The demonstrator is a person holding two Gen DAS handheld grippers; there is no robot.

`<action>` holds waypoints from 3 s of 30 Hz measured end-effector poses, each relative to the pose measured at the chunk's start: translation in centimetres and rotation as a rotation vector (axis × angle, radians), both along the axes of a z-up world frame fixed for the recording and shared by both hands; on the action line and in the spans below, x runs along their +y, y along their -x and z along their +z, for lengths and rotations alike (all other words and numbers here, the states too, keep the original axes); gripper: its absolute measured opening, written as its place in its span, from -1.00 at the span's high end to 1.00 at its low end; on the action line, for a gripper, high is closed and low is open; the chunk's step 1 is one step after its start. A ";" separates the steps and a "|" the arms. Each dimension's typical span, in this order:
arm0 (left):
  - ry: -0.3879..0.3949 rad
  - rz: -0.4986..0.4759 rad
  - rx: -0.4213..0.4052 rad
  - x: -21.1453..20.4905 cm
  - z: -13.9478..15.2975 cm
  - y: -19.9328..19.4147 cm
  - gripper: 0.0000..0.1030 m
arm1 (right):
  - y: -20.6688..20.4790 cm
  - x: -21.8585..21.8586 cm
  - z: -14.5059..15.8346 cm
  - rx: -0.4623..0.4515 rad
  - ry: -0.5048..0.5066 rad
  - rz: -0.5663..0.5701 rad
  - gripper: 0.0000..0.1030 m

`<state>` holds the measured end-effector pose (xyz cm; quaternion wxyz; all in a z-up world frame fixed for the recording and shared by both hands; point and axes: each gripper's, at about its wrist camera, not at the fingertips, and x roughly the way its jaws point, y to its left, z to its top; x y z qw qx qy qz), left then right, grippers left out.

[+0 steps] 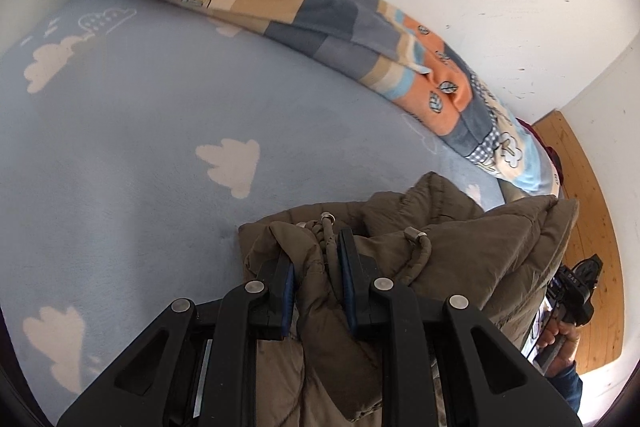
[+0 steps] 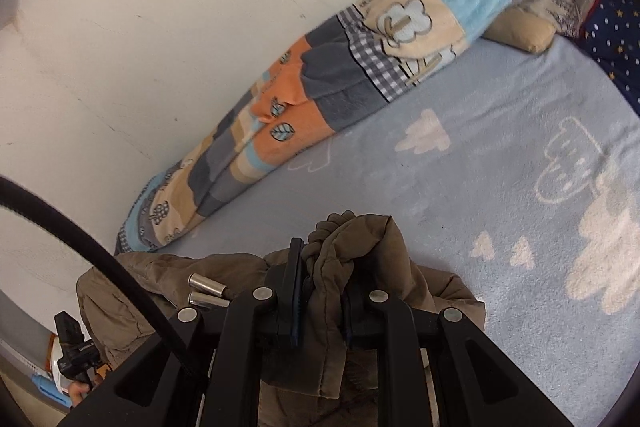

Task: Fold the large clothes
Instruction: 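Lower the held hem onto the jacket and open both tools, then press and smooth the folded jacket with both tools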

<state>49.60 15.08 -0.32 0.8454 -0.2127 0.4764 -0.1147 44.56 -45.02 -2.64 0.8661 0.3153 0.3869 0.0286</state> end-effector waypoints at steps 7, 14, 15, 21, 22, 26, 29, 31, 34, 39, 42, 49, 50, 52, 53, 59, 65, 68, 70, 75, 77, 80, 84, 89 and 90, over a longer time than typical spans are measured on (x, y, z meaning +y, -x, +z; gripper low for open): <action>0.049 0.020 0.043 0.3 -2.3 -1.6 0.55 | -2.2 -0.2 -4.2 0.089 -0.008 -0.031 0.69; 0.198 0.051 0.074 2.1 -2.3 -2.4 0.49 | -3.1 -1.3 -6.1 0.154 -0.104 -0.086 0.68; 0.217 0.055 0.078 2.3 -2.3 -2.4 0.47 | -3.1 -1.5 -6.2 0.156 -0.124 -0.093 0.68; 0.393 0.103 0.071 4.7 -1.9 -2.1 0.35 | -2.4 -2.7 -5.8 0.144 -0.243 -0.126 0.63; 0.403 0.110 0.069 4.9 -1.7 -2.2 0.32 | -2.2 -3.1 -5.8 0.138 -0.283 -0.136 0.62; 0.368 0.188 0.014 6.5 -0.2 -1.3 0.17 | -1.6 -4.0 -5.7 0.122 -0.400 -0.154 0.52; 0.391 0.214 0.001 8.0 0.7 -0.8 0.15 | -1.0 -4.7 -5.1 0.097 -0.479 -0.167 0.28; 0.370 0.216 -0.013 8.3 1.6 -0.3 0.15 | -0.3 -5.4 -4.3 0.063 -0.518 -0.196 0.02; 0.314 0.183 -0.052 7.9 3.5 0.7 0.15 | 1.1 -7.2 -1.9 -0.024 -0.527 -0.256 -0.30; 0.150 -0.012 -0.152 1.8 7.3 2.4 0.15 | 3.5 -5.5 3.4 -0.091 -0.363 -0.149 -0.04; 0.058 -0.166 -0.198 -4.3 9.0 2.3 0.15 | 5.8 -0.4 5.7 -0.096 -0.186 0.002 0.28; -0.107 -0.407 -0.246 -18.6 5.5 4.5 0.14 | 10.8 10.6 4.7 -0.038 0.164 0.124 0.77; -0.120 -0.419 -0.215 -20.0 4.2 3.6 0.15 | 11.1 11.9 4.2 -0.026 0.219 0.130 0.77; -0.169 -0.405 -0.165 -21.4 2.1 1.8 0.21 | 10.9 13.0 2.9 -0.022 0.277 0.133 0.77; -0.194 -0.399 -0.128 -21.9 1.0 0.7 0.23 | 10.6 13.0 2.2 -0.023 0.289 0.143 0.77; -0.178 -0.350 0.042 -21.5 -3.5 -3.3 0.38 | 7.4 11.6 -3.1 0.062 0.307 0.141 0.77; -0.097 -0.283 0.143 -20.5 -5.9 -5.2 0.63 | 5.3 10.0 -6.7 0.155 0.278 0.143 0.94; -0.084 -0.237 0.165 -20.0 -5.5 -4.7 0.69 | 5.2 9.3 -7.6 0.172 0.249 0.148 0.99; -0.077 -0.224 0.133 -19.6 -4.4 -3.5 0.68 | 5.5 8.8 -7.6 0.182 0.214 0.135 0.99; -0.118 -0.262 -0.020 -18.1 -0.8 2.7 0.40 | 7.5 9.4 -3.1 0.092 0.249 0.137 0.96; -0.142 -0.267 -0.070 -17.3 0.0 6.0 0.34 | 8.7 10.0 -1.0 0.043 0.273 0.146 0.93; -0.185 -0.272 -0.114 -16.3 -0.2 10.0 0.34 | 10.1 12.0 0.7 0.001 0.283 0.198 0.86; -0.287 -0.257 -0.161 -15.8 -1.9 11.9 0.33 | 10.9 16.0 0.7 -0.026 0.319 0.298 0.86; -0.257 -0.233 -0.079 -15.0 -4.1 9.8 0.33 | 9.4 18.9 -2.3 0.018 0.343 0.352 0.86; -0.251 -0.232 -0.064 -15.0 -4.6 9.4 0.33 | 8.6 19.2 -3.6 0.060 0.363 0.352 0.87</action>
